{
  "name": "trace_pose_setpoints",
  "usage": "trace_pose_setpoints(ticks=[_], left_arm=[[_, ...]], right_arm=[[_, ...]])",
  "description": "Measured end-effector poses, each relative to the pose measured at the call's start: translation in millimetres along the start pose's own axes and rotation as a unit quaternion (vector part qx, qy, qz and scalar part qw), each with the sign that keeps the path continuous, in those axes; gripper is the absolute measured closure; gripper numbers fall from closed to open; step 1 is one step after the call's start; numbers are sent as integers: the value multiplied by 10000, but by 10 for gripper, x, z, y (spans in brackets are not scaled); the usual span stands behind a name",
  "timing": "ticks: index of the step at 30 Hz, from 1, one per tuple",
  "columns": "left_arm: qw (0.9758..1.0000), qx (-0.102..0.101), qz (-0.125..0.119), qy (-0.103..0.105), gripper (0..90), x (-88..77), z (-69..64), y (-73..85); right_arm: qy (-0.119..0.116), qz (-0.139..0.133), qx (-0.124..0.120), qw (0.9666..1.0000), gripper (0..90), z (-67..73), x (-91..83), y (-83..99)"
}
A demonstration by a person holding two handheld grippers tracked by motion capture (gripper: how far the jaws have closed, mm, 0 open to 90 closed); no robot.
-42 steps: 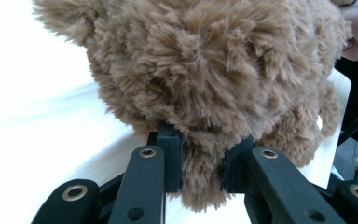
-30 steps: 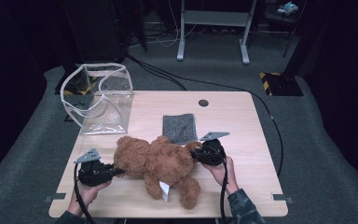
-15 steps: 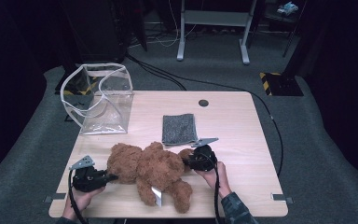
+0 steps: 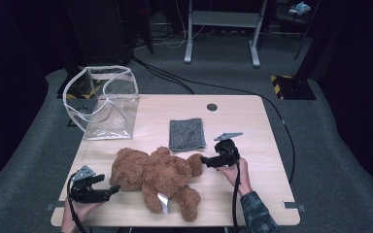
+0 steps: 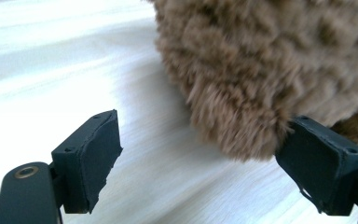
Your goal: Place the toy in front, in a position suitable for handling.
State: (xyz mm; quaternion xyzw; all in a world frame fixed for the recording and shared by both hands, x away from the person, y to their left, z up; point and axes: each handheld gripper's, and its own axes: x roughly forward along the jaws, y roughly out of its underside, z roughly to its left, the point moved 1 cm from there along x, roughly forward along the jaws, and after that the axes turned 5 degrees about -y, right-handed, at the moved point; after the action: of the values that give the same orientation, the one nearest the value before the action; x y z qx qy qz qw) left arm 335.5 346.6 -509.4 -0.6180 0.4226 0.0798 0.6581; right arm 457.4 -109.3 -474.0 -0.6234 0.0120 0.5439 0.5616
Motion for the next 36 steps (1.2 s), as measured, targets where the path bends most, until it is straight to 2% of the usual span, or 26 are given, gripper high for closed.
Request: trace_pose_setpoints(ticks=[3, 4, 7, 8, 14, 20, 27, 30, 36], left_arm=[[9997, 102, 104, -174, 115, 22, 10, 41], [9996, 107, 115, -222, 106, 32, 15, 57], [9992, 107, 192, -331, 91, 66, 35, 103], [9988, 144, 248, -392, 91, 73, 43, 114], [9986, 101, 284, -444, 100, 125, 67, 172], [9987, 123, 190, -463, 111, 129, 84, 185], [9985, 221, 204, -468, 116, 124, 83, 199], [9983, 241, 150, -501, 116, 132, 79, 206], [9982, 255, 122, -524, 116, 131, 75, 216]], right_arm=[[84, 38, 19, 10000, 157, -89, 70, -68], [113, 71, -17, 9999, 151, -119, 97, -93], [125, 146, 76, 9998, 143, -173, 186, -172], [159, 157, 16, 9997, 143, -195, 218, -197], [182, 309, 153, 9992, 186, -280, 403, -330], [280, 421, 249, 9984, 260, -360, 576, -379], [342, 497, 404, 9974, 437, -422, 723, -388], [398, 562, 369, 9969, 543, -425, 758, -382], [379, 517, 380, 9972, 765, -421, 760, -373]])
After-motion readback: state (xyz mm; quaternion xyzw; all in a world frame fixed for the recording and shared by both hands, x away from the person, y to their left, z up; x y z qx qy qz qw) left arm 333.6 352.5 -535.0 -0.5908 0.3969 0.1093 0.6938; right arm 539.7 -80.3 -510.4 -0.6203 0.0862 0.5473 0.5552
